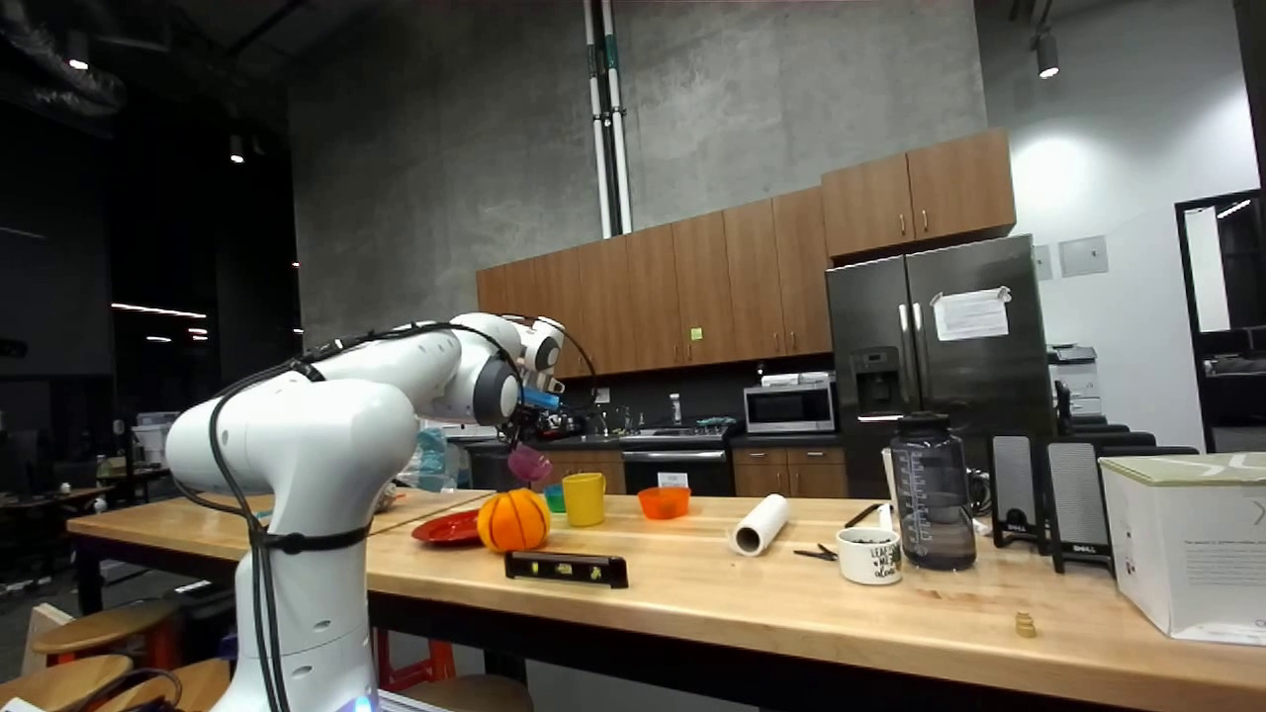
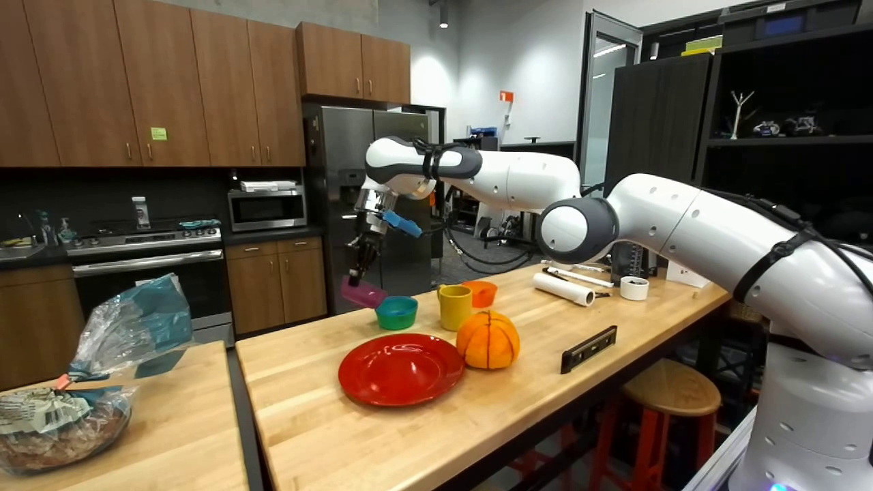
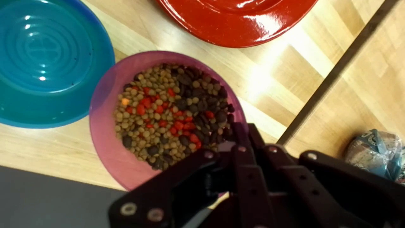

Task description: Pour the contents from the purple bowl into the green bowl.

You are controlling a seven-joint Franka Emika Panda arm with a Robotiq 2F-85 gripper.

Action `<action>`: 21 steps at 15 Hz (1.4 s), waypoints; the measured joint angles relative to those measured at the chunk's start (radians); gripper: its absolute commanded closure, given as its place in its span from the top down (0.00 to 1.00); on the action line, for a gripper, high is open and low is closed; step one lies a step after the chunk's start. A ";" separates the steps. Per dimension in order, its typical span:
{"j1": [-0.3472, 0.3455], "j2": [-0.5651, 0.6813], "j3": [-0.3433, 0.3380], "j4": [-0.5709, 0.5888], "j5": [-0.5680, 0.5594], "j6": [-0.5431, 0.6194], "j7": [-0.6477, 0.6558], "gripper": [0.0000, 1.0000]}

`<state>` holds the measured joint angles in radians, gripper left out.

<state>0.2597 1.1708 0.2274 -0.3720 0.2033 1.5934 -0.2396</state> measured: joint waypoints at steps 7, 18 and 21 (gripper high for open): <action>-0.059 0.010 0.030 0.000 0.068 0.000 0.028 0.01; -0.145 0.056 0.136 0.000 0.223 -0.001 0.026 0.01; -0.160 0.059 0.139 0.000 0.232 0.011 0.026 0.01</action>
<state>0.0995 1.2298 0.3665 -0.3717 0.4350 1.6040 -0.2140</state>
